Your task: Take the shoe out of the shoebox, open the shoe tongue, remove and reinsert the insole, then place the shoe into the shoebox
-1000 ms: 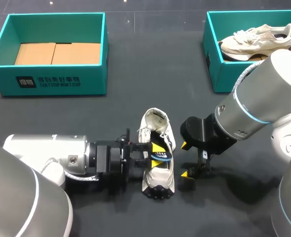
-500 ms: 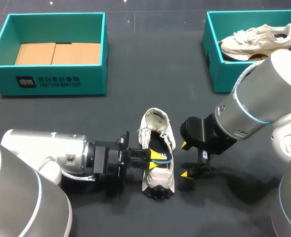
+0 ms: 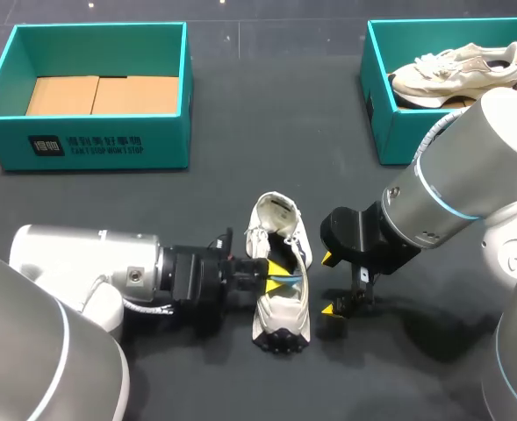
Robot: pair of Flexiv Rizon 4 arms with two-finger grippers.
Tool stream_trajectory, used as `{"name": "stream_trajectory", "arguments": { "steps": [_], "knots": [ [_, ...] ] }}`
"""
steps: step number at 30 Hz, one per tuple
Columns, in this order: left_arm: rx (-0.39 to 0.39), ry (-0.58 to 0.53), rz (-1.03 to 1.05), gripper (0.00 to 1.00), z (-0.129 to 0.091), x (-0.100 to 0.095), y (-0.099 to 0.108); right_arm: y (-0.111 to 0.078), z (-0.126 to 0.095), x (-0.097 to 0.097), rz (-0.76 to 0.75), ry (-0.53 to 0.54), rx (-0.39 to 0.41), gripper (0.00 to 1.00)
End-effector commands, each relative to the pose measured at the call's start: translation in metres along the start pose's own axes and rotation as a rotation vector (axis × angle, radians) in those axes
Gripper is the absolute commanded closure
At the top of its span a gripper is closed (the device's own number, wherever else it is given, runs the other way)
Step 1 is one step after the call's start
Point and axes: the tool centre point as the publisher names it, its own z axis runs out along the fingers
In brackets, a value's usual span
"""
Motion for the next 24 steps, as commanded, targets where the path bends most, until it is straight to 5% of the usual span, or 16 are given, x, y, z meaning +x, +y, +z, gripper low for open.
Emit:
{"name": "stream_trajectory", "arguments": {
  "steps": [1, 8, 13, 24],
  "knots": [
    [0.004, 0.016, -0.007, 1.00, 0.008, -0.001, 0.005, -0.001, 0.000, 0.002, 0.000, -0.004, -0.001, 0.00],
    [0.044, 0.023, -0.026, 0.99, 0.005, -0.003, -0.008, -0.001, 0.000, 0.002, 0.000, -0.004, -0.001, 0.00],
    [0.062, 0.020, -0.026, 0.80, 0.001, -0.005, -0.018, -0.001, 0.000, 0.002, 0.000, -0.004, -0.001, 0.00],
    [0.098, 0.028, -0.024, 0.78, -0.002, -0.006, -0.031, -0.001, 0.000, 0.002, 0.000, -0.004, -0.001, 0.00]
  ]
}}
